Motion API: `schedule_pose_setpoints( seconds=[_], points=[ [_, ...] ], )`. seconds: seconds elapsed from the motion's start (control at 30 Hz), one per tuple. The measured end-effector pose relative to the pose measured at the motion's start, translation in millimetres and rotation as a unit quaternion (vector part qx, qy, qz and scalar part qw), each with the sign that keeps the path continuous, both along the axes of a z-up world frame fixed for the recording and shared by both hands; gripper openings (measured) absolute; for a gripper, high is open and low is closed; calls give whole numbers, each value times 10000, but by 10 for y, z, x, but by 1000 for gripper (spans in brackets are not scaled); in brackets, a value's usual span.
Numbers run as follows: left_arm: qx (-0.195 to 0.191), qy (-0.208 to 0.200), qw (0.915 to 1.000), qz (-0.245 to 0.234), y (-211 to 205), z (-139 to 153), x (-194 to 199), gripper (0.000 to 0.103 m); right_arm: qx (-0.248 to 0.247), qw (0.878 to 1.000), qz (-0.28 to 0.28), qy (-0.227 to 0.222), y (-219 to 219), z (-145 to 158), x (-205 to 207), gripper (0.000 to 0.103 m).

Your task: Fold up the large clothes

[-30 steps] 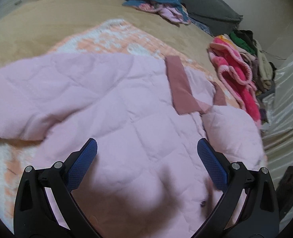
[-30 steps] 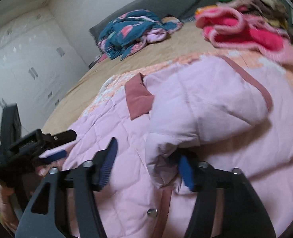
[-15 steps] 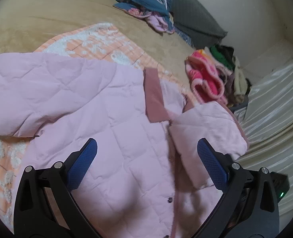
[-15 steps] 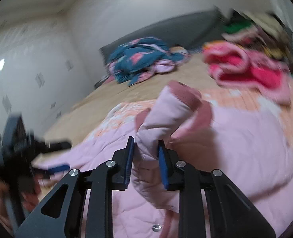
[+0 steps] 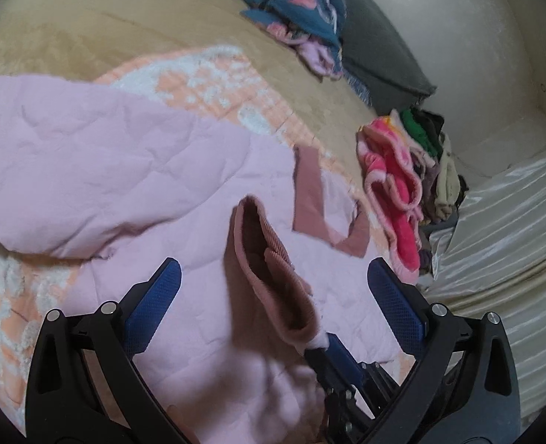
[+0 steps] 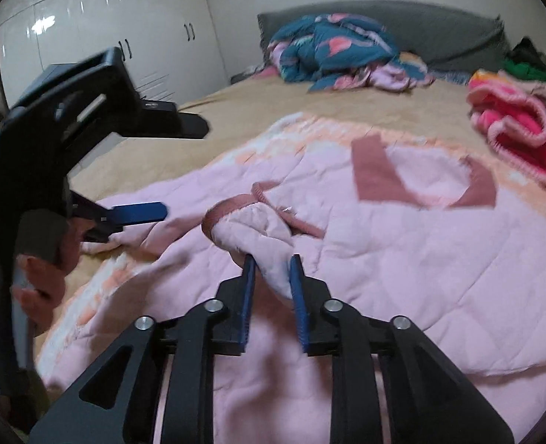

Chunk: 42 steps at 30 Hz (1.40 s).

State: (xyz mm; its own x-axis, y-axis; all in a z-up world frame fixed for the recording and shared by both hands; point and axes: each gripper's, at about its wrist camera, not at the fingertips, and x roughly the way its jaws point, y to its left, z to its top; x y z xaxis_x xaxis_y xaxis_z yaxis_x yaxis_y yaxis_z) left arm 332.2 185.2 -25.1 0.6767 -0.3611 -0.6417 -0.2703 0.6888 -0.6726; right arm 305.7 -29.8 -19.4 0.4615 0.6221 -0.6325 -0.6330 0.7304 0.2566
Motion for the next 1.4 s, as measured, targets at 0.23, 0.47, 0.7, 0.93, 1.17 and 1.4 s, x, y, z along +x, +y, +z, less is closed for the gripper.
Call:
schedule_pose_setpoints(
  seconds=[0.23, 0.47, 0.7, 0.93, 1.17, 1.4],
  points=[
    [-356, 395, 9978, -389, -167, -372, 105, 95, 166, 9991, -383, 29, -405, 121, -71, 43],
    [440, 498, 9955, -677, -593, -542, 177, 54, 419, 9896, -1348, 257, -1165, 88, 40, 43],
    [1572, 30, 9845, -771, -786, -254, 105, 9, 431, 9751, -2165, 212, -1891, 63, -10, 43],
    [2084, -386, 9759, -519, -648, 66, 26, 9, 215, 9652, -2603, 158, -2237, 62, 80, 45],
    [2307, 359, 9709, -544, -611, -416, 208, 12, -273, 9643, -2628, 185, -2211, -23, 386, 49],
    [2374, 435, 9687, -581, -598, -468, 158, 16, -719, 9636, -2544, 387, -2170, -181, 731, 55]
  ],
)
